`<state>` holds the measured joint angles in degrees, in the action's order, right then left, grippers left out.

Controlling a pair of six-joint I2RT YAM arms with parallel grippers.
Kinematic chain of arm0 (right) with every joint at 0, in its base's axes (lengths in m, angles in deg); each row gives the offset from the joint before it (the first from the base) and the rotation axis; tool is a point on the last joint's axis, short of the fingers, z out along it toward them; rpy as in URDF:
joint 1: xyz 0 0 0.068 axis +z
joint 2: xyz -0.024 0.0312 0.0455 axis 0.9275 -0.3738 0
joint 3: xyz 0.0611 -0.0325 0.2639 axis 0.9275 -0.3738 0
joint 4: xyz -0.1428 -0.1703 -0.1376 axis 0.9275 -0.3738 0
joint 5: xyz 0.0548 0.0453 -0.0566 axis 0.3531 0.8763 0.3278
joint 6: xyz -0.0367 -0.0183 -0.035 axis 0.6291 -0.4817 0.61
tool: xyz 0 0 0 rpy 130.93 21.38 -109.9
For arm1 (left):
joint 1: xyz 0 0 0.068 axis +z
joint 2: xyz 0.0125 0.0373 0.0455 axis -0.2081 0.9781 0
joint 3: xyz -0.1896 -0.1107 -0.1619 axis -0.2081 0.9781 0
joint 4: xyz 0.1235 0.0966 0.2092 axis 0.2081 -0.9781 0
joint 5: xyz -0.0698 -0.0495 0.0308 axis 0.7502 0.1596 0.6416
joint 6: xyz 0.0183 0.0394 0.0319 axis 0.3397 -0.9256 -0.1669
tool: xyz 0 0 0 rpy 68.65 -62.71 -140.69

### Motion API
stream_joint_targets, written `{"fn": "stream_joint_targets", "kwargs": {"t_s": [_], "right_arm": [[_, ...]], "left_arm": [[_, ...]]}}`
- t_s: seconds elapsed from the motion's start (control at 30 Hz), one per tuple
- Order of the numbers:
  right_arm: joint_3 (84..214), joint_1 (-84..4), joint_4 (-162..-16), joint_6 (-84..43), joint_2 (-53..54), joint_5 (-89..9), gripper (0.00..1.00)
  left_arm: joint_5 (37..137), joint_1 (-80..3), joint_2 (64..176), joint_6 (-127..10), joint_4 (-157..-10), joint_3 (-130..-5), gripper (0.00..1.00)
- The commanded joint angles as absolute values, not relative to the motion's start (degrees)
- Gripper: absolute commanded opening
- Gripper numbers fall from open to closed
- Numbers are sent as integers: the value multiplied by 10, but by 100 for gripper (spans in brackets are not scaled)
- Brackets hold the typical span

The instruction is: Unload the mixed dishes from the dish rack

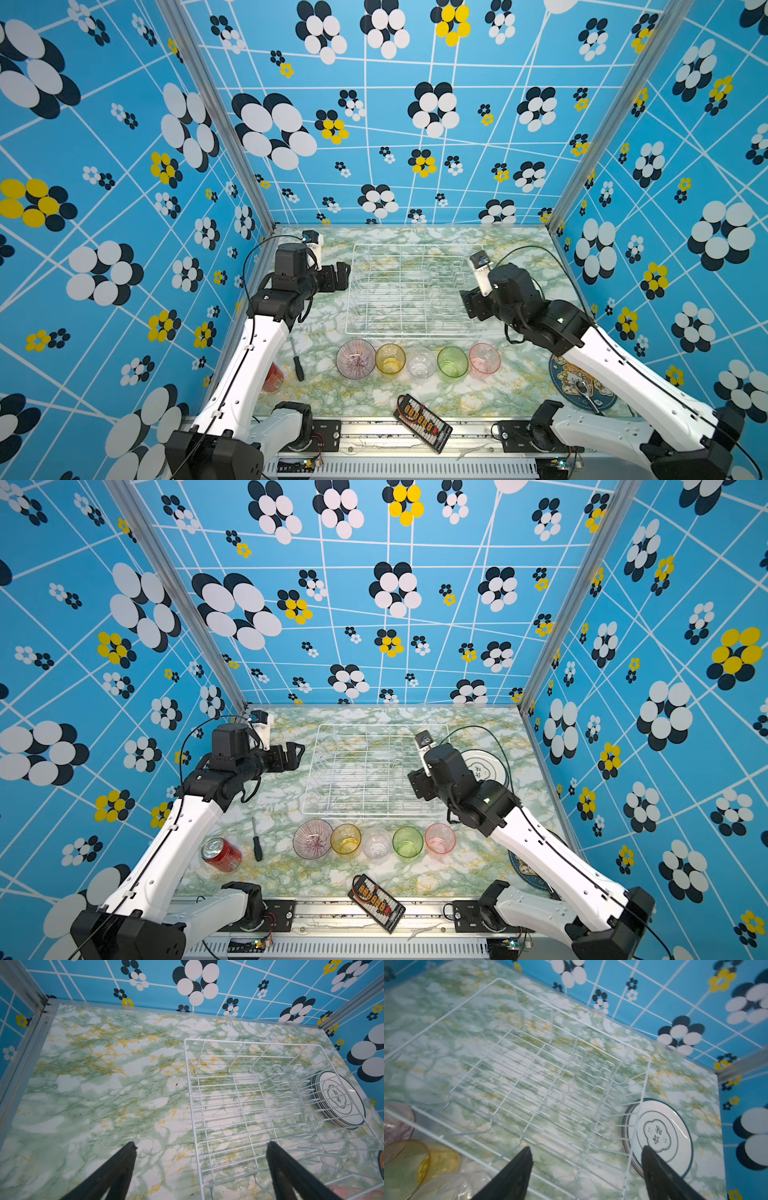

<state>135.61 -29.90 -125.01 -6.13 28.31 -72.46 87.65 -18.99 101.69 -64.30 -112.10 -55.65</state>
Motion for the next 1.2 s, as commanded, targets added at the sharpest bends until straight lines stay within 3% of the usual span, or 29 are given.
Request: {"fn": "stream_joint_targets", "kwargs": {"t_s": [0.0,0.13,0.33,0.6,0.83,0.97,1.0,1.17], "right_arm": [[1312,-392,-1233,-137,314,-722,85],[1247,-488,-1197,-162,331,-664,85],[1189,-524,-1145,-174,309,-643,86],[1145,-567,-1075,-170,302,-664,86],[1055,-590,-961,-156,352,-751,87],[991,-593,-867,-155,374,-783,89],[977,-594,-845,-155,376,-790,90],[899,-596,-699,-130,370,-828,96]], "left_arm": [[836,-193,1017,-678,-1021,-507,99],[825,-193,1033,-737,-874,-408,99],[757,-191,1072,-761,-655,-263,99],[678,-193,1196,-800,-469,-206,99],[709,-171,1238,-777,-483,-235,99],[770,-141,1251,-758,-384,-176,99],[768,-139,1276,-762,-301,-158,99],[787,-145,1258,-771,-340,-161,99]]}}
